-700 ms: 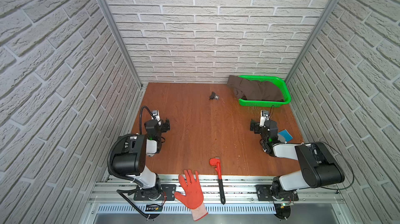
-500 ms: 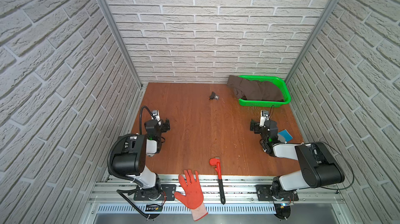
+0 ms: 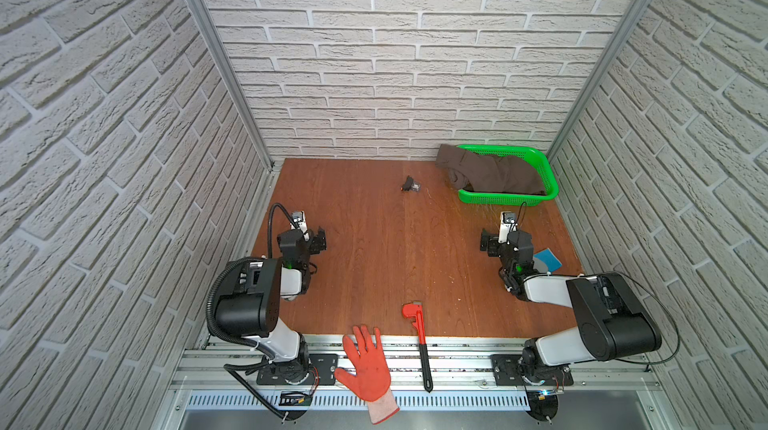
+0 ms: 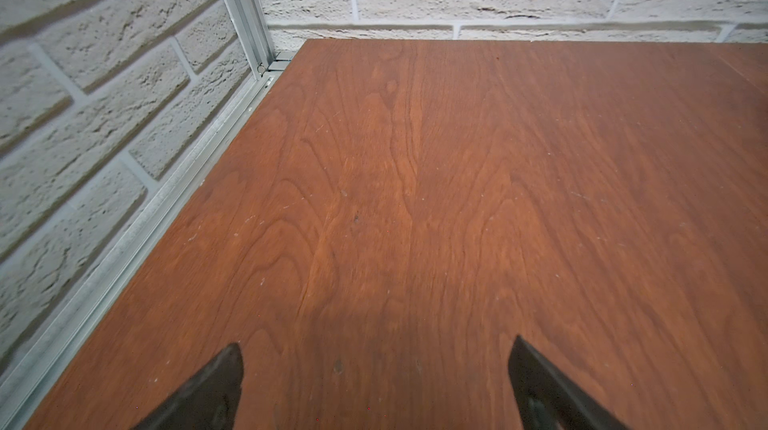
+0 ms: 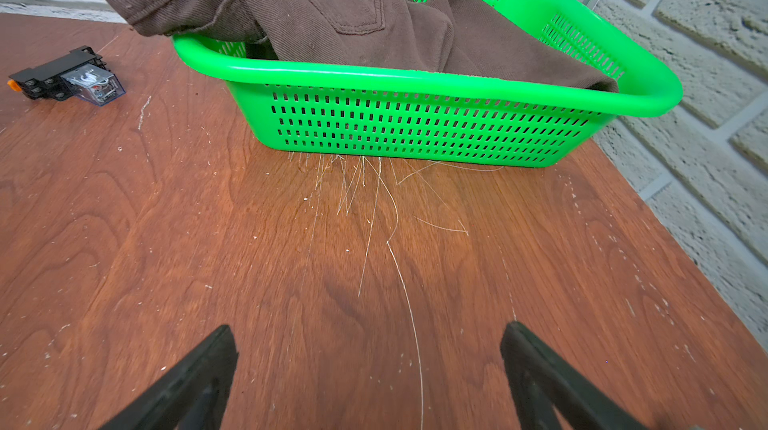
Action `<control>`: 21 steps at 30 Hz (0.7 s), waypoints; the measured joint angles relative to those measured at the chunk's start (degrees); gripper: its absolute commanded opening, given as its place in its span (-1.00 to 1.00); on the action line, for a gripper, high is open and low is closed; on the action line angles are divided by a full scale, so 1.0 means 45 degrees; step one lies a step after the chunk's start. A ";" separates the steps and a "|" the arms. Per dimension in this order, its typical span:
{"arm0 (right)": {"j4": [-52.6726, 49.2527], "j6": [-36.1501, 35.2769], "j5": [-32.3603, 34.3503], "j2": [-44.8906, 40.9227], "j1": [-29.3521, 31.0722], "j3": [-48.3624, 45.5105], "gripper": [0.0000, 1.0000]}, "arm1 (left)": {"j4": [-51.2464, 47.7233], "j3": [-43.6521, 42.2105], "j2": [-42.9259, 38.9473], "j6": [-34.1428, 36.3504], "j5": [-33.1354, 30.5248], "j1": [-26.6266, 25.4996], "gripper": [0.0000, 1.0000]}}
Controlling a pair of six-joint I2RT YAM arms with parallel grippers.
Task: Fold and stack the trousers
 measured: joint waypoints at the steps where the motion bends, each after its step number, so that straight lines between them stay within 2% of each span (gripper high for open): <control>1: 0.0000 0.0000 0.0005 0.0000 0.0000 0.0000 0.99 | 0.0000 0.0000 0.0000 0.0000 0.0000 0.0000 0.97; 21: -0.0005 0.0005 0.0000 0.0000 0.0000 0.0000 0.99 | -0.0073 0.0019 0.0000 -0.0010 0.0136 0.0063 0.97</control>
